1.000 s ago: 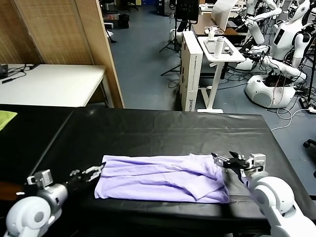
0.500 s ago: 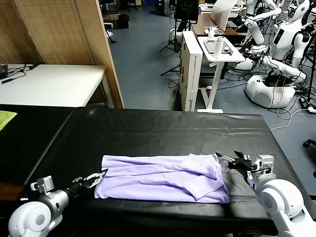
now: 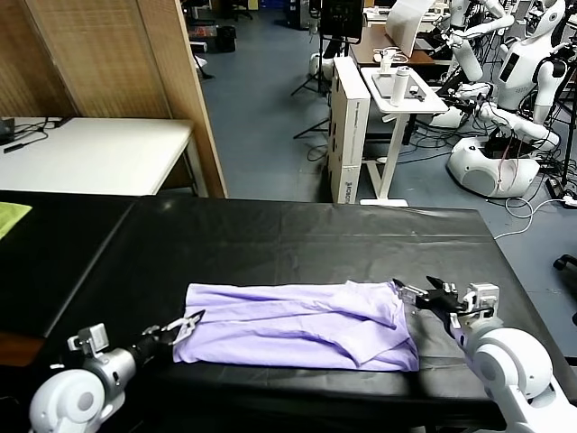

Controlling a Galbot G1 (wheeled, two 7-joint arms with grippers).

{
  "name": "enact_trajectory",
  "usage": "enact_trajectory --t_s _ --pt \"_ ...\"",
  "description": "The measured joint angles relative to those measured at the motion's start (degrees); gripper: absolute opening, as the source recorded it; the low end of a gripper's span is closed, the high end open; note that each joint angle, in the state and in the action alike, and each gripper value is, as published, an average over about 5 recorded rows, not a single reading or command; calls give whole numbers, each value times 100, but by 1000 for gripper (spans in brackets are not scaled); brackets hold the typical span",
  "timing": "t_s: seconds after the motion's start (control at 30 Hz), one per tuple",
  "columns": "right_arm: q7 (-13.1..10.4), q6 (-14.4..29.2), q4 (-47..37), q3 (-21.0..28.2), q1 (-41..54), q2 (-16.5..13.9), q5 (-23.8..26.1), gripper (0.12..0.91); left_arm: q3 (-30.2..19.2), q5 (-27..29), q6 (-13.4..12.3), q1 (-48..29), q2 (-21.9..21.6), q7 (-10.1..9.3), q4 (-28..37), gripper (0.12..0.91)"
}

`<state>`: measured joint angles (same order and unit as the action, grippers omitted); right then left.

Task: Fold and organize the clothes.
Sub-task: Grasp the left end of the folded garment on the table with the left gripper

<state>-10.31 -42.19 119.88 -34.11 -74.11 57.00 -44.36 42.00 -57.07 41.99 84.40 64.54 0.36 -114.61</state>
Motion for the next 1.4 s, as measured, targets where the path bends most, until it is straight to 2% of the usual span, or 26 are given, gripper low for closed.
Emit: enact_trajectory --t_s 0.6,0.7,0.8,0.87,1.03,1.17,1.27,1.4 --pt "1 0 -46 83 58 86 51 907 -47 4 13 15 71 -38 -45 905" --pt "1 0 -46 89 59 98 61 907 -47 7 15 15 77 -43 -29 876" --pt "1 0 -52 95 66 110 73 907 -48 7 22 17 85 -55 -19 791" --pt "1 0 -59 100 70 120 84 907 -50 5 32 18 87 -65 -18 705" --pt "-1 0 -79 108 77 140 109 907 -52 -12 42 -3 89 -96 -44 432" --pt "-6 0 -98 109 82 151 123 907 -55 -12 38 -37 100 -197 -103 257" --pt "-9 0 -111 106 85 158 125 907 -55 125 35 -54 105 -217 -153 182" --pt "-11 0 -137 92 93 176 126 907 -9 533 31 -52 49 -137 -153 163"
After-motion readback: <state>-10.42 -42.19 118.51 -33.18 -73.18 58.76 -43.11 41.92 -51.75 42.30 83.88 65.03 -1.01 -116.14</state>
